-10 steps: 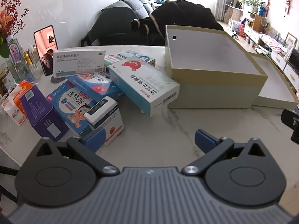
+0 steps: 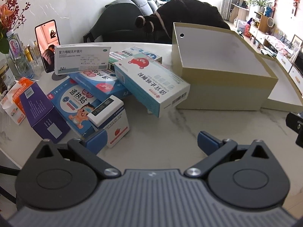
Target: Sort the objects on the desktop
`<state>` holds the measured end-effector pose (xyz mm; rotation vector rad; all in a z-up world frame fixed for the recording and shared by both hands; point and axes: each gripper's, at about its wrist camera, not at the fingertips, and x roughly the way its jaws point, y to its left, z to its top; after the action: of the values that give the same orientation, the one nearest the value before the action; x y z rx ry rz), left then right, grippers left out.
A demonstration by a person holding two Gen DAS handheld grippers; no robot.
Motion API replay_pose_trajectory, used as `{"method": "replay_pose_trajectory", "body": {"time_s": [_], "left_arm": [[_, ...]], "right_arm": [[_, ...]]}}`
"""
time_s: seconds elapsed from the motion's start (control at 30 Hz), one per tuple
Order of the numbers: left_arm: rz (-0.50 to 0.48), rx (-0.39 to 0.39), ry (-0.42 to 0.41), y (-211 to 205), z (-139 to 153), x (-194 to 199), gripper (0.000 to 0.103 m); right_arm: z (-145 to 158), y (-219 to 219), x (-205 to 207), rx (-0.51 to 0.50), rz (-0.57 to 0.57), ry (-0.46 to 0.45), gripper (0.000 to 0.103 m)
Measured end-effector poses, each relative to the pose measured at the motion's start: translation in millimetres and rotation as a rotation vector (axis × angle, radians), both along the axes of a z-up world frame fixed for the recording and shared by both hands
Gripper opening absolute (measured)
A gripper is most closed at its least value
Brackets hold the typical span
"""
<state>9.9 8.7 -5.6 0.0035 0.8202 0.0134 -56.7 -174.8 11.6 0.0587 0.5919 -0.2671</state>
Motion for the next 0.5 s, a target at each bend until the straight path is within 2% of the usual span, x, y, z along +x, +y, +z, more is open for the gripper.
{"method": "replay_pose_trajectory", "body": {"time_s": [0.5], "left_arm": [[0.020,0.003,0.018,4,-7,5,0.103]], "right_arm": [[-7,-2,10,0.028,-0.007,0.050,0.103]]}}
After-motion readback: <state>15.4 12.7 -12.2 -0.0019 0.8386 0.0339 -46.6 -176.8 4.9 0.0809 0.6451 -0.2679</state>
